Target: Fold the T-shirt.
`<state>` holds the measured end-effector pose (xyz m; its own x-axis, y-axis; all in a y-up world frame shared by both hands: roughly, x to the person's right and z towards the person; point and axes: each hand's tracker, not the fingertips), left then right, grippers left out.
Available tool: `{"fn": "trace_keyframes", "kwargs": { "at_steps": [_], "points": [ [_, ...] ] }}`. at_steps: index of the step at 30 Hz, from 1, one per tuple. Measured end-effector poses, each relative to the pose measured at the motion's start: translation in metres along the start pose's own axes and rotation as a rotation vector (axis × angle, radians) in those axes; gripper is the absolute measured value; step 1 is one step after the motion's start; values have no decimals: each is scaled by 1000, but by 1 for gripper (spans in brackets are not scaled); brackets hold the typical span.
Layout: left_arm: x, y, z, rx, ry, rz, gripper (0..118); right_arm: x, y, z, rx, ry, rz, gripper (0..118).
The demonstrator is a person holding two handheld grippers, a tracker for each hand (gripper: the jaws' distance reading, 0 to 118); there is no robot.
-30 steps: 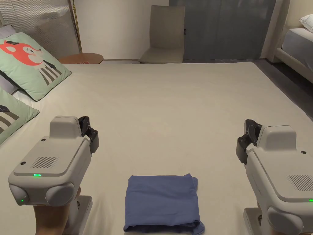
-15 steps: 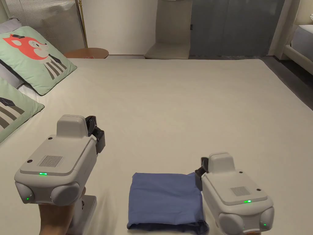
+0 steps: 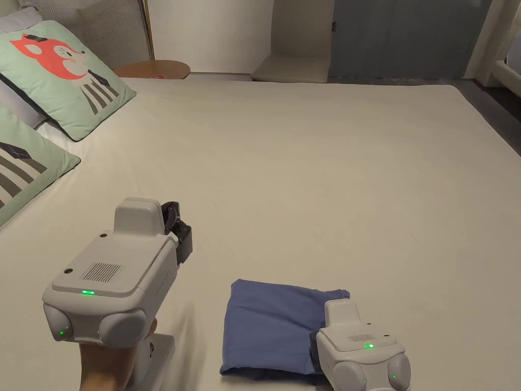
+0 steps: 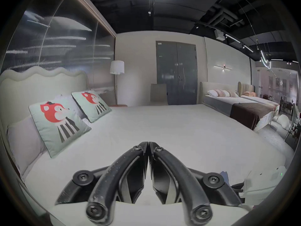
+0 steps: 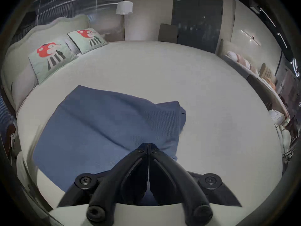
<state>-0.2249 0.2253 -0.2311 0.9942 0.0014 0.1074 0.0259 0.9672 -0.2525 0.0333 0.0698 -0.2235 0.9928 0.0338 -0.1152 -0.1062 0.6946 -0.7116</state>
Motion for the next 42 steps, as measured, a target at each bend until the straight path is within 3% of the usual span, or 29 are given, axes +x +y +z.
{"fn": "trace_keyframes", "kwargs": {
  "at_steps": [7,8,9,10,11,13,14,18,21,23,24,26,28,29,32,35,42],
  "points": [
    [-4,-36,-38,-332,-141,179,2,4,7,4,-36,14,-11,0],
    [-6,-40,-44,-387,-173,220,11,6,9,5,-44,20,-19,0],
    [-8,-45,-51,-456,-219,269,29,7,10,5,-54,26,-21,0],
    [-11,-51,-59,-520,-258,331,63,8,12,5,-62,32,-22,0],
    [-11,-56,-67,-593,-295,358,83,9,13,4,-68,36,-25,0],
    [-9,-65,-76,-639,-338,373,105,10,14,3,-74,43,-28,0],
    [-9,-69,-81,-668,-349,372,106,11,13,3,-75,46,-31,0],
    [-11,-87,-110,-867,-399,449,106,11,12,5,-73,49,-32,0],
    [-22,-103,-125,-900,-459,554,100,12,13,6,-73,53,-35,0],
    [-25,-107,-127,-926,-481,621,74,13,13,7,-74,58,-37,0],
    [-26,-108,-128,-932,-500,640,67,14,13,3,-75,60,-39,0],
    [-23,-110,-127,-927,-486,616,63,14,12,3,-76,63,-41,0],
    [-8,-107,-117,-942,-497,534,39,15,12,2,-75,67,-47,0],
    [-6,-109,-116,-942,-478,535,35,16,12,2,-74,69,-49,0],
    [-11,-109,-118,-927,-500,559,32,17,10,-2,-69,73,-58,0],
    [-11,-107,-114,-910,-517,574,20,17,9,-3,-59,72,-59,0],
    [-24,-83,-113,-887,-568,497,18,11,22,19,59,75,-88,0]
  ]
}}
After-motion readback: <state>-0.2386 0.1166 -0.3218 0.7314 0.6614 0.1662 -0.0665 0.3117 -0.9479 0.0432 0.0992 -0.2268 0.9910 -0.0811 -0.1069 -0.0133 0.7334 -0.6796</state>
